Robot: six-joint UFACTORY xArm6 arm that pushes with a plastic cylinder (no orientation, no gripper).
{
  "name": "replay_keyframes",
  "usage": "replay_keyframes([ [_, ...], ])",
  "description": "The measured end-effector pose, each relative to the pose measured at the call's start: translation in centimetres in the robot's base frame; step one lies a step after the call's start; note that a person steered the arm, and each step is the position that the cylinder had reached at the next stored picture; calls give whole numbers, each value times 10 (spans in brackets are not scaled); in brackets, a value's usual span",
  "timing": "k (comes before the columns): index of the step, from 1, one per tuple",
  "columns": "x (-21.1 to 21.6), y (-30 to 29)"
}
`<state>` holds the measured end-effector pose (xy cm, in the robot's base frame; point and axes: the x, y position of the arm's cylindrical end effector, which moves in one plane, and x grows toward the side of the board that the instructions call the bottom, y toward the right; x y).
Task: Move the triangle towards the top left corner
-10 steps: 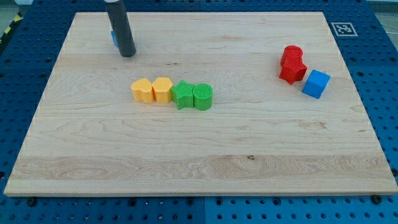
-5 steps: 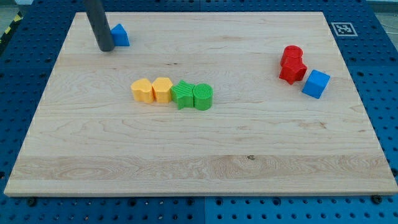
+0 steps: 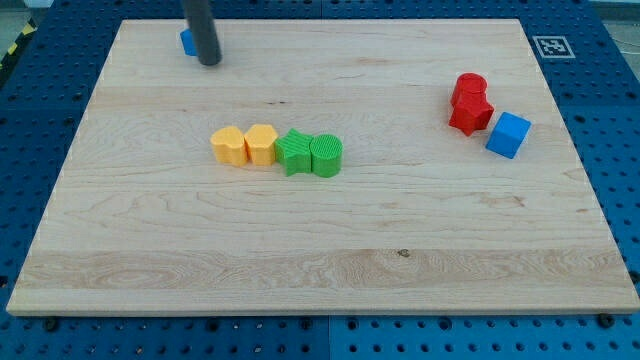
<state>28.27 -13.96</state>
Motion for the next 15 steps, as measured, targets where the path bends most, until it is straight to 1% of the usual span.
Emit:
replay_keyframes([
  [1, -2, 11],
  [2, -15, -3],
  [3, -15, -12],
  [7, -15, -18],
  [8, -15, -37],
  [9, -15, -38],
  [11, -15, -63],
  [12, -12, -38],
  [13, -20, -52],
  [14, -40, -69],
  [15, -40, -56],
])
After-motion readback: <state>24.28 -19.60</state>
